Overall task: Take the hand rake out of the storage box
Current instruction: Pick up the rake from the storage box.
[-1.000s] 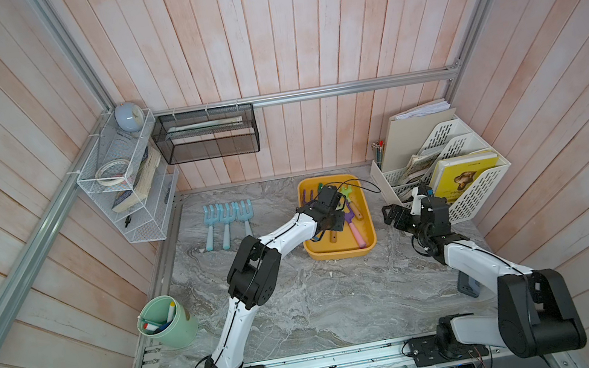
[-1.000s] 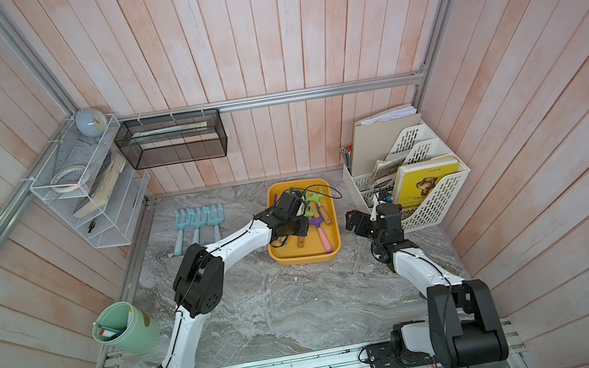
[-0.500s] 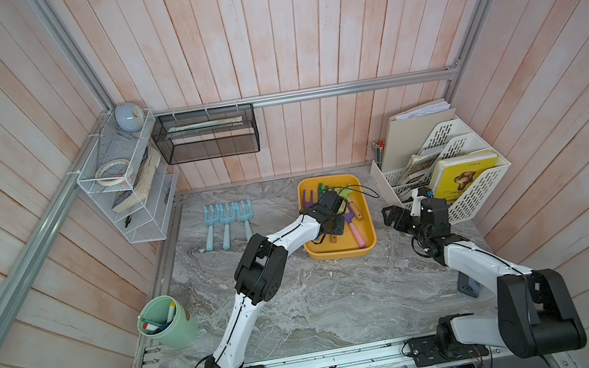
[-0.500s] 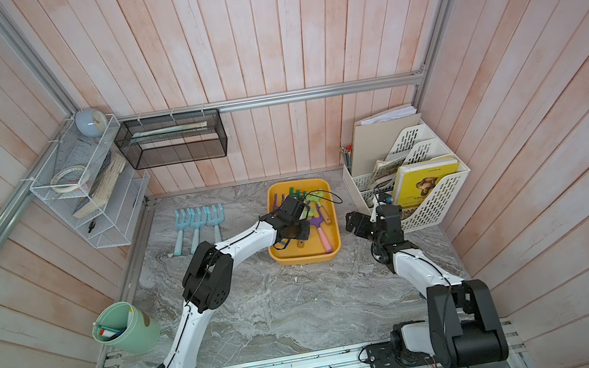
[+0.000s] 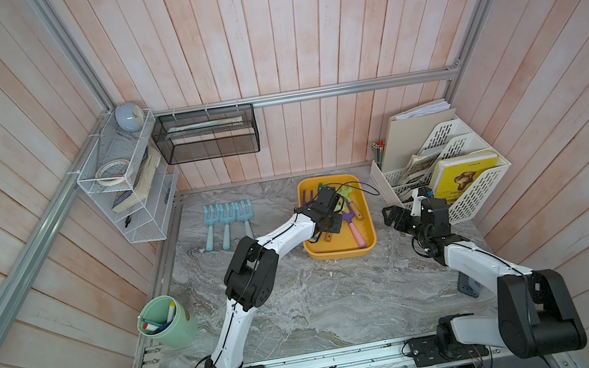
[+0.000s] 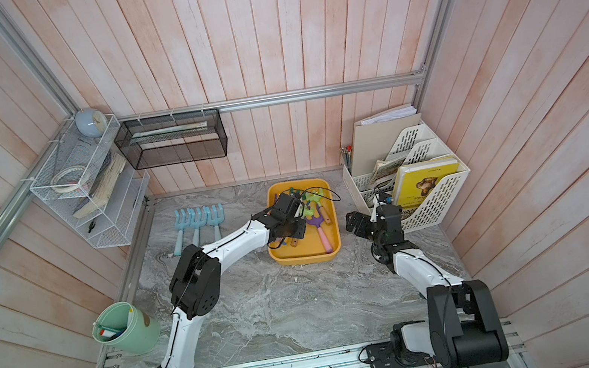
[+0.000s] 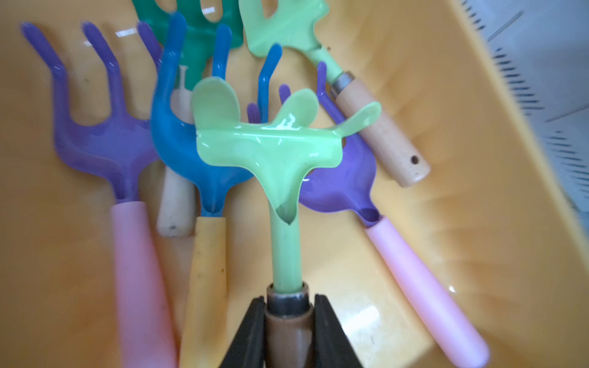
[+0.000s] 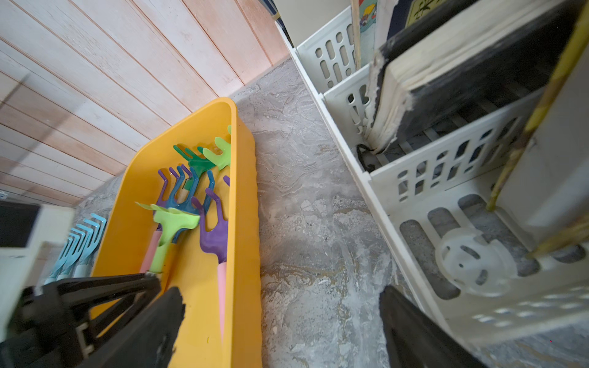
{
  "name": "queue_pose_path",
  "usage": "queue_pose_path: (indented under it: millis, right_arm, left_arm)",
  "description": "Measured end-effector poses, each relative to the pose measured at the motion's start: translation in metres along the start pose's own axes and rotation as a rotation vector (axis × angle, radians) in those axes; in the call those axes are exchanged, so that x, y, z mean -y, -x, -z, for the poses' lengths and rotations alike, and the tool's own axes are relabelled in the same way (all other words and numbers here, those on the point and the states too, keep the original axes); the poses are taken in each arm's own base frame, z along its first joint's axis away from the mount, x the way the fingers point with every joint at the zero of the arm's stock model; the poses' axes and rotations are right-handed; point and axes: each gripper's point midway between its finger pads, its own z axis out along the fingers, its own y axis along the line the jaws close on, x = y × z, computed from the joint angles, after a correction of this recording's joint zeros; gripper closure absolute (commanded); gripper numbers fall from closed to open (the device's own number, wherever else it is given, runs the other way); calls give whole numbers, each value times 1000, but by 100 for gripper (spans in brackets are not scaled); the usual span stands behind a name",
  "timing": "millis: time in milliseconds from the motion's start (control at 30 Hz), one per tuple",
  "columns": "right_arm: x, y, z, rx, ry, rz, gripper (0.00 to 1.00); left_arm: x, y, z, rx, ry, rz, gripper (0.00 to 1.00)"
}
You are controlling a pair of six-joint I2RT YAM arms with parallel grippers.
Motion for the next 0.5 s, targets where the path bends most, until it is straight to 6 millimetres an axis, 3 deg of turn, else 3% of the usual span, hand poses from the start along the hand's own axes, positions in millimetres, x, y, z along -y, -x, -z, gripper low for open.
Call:
queue_pose_path:
  millis: [100,167,233,300,400,433,500]
  right_arm:
    - [0,0,0,0,0,0,2]
    - [0,0,0,0,0,0,2]
    - [0,0,0,0,0,0,2]
    - [0,0,0,0,0,0,2]
    - [0,0,0,1,0,0,2]
    - [1,0,0,1,-1,-1,2]
    - [1,0,0,2,-1,-1,2]
  left_arm:
    - [-5,19,45,85,-15,1,91]
    - [-19,30,76,154,-19,22,91]
    - [-54,35,103,219,-4,72,90]
    - [-102,34,119,261,40,140,90]
    - [-181,19,120,273,134,261,90]
    - [-200,11,114,259,158,293,90]
    - [-221,-5,98,215,178,333,90]
